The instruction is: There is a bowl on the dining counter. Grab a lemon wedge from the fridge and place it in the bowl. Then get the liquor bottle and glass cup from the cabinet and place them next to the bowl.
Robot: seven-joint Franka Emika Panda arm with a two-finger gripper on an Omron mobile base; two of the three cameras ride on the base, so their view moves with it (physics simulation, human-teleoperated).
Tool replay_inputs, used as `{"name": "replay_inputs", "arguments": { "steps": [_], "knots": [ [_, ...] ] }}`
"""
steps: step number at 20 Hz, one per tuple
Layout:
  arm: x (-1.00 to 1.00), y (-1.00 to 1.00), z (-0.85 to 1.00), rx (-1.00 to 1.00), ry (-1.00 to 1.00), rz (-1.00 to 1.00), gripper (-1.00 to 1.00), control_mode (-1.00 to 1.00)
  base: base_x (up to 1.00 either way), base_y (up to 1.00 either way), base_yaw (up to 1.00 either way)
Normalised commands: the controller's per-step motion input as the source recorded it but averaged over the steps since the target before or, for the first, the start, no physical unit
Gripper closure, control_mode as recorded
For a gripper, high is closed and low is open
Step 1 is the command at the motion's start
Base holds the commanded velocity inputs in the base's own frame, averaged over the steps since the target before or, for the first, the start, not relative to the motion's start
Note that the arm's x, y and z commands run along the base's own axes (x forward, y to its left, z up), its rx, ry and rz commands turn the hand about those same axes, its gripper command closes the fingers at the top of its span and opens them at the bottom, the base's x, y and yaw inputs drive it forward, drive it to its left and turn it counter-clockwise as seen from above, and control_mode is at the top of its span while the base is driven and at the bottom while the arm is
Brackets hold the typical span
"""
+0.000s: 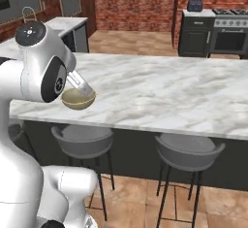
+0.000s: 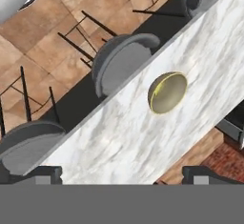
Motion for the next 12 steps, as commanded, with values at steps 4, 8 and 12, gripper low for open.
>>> {"name": "replay_inputs", "arguments": {
  "steps": [4,8,12],
  "knots": [
    [0.00,0.00,0.00,0.00,0.00,0.00,-1.00,1.00,-0.03,-1.00,0.03],
    [0.00,0.00,0.00,0.00,0.00,0.00,-1.00,1.00,0.00,-1.00,0.03],
    [0.00,0.00,0.00,0.00,0.00,0.00,-1.00,1.00,0.00,-1.00,0.01]
  ]
}}
